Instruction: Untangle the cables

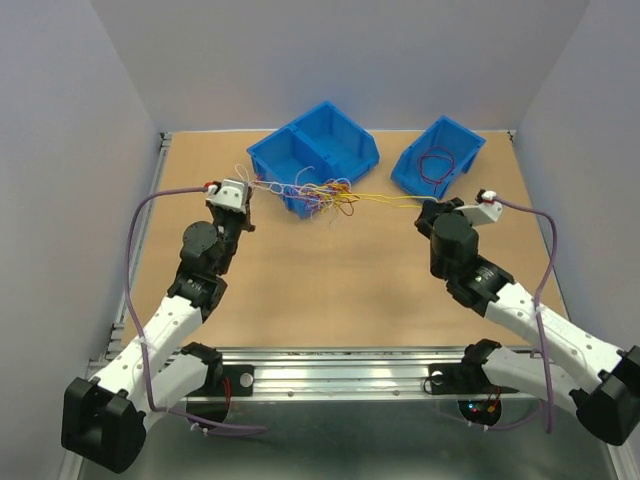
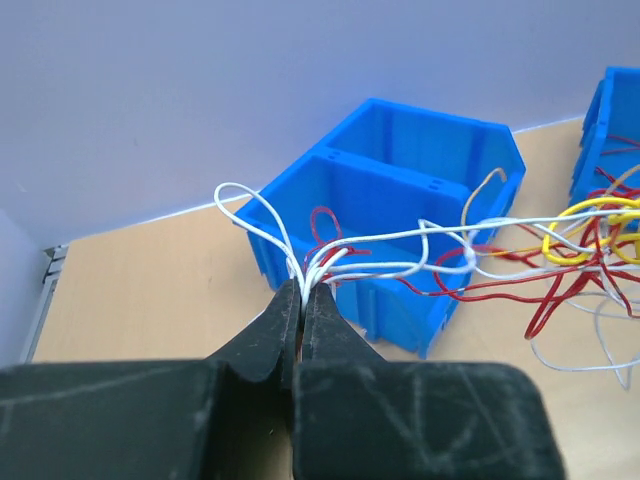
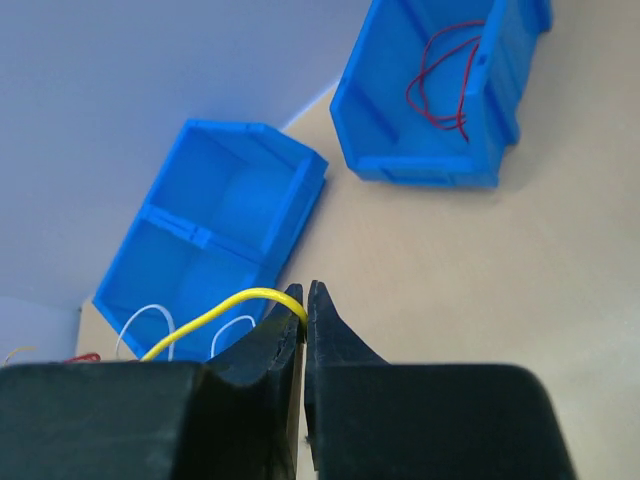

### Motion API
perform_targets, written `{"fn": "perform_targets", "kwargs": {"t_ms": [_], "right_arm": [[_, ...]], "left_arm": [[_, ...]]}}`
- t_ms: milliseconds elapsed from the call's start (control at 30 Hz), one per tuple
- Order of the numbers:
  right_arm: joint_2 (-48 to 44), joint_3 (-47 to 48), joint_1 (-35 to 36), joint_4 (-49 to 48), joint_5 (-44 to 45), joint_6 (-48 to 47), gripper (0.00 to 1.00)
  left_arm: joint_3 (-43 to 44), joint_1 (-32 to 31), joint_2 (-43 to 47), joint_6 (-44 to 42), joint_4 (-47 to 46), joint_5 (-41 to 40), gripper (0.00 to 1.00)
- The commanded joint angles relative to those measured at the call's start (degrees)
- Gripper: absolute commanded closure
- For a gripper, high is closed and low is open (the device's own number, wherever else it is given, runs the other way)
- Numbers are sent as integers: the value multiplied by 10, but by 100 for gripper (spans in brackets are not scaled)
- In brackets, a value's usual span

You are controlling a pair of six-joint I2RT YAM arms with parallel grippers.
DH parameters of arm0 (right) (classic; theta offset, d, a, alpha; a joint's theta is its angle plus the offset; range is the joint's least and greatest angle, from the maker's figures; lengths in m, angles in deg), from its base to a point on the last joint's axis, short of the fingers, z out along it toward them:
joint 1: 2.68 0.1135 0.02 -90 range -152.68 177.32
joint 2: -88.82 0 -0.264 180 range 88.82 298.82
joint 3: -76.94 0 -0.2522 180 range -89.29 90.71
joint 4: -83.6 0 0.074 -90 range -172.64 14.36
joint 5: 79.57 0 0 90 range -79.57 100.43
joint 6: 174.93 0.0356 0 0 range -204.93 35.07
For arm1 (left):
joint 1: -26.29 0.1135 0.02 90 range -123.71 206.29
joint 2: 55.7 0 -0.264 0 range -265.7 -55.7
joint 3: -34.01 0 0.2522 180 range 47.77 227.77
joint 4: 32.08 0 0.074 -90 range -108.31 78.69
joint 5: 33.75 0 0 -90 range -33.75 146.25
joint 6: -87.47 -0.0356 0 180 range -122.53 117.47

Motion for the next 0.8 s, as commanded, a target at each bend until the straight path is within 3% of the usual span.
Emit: {"fn": "perform_targets", "kwargs": {"t_ms": [0, 167, 433, 567, 767], "right_arm": [[-58, -17, -7, 7, 117, 2, 99], [-149, -30, -7, 9, 166, -22, 99], [-249, -32, -7, 13, 230, -44, 99], [-273, -35, -7, 28, 229, -45, 100], [-242, -17, -7, 28, 155, -74, 99]], "left_arm": [[-11, 13, 31, 19, -65, -78, 100], [6, 50, 44, 41, -52, -130, 100], [35, 196, 50, 123, -11, -138, 100], [36, 254, 45, 157, -8, -30, 100], [29, 254, 35, 157, -20, 22, 100]]}}
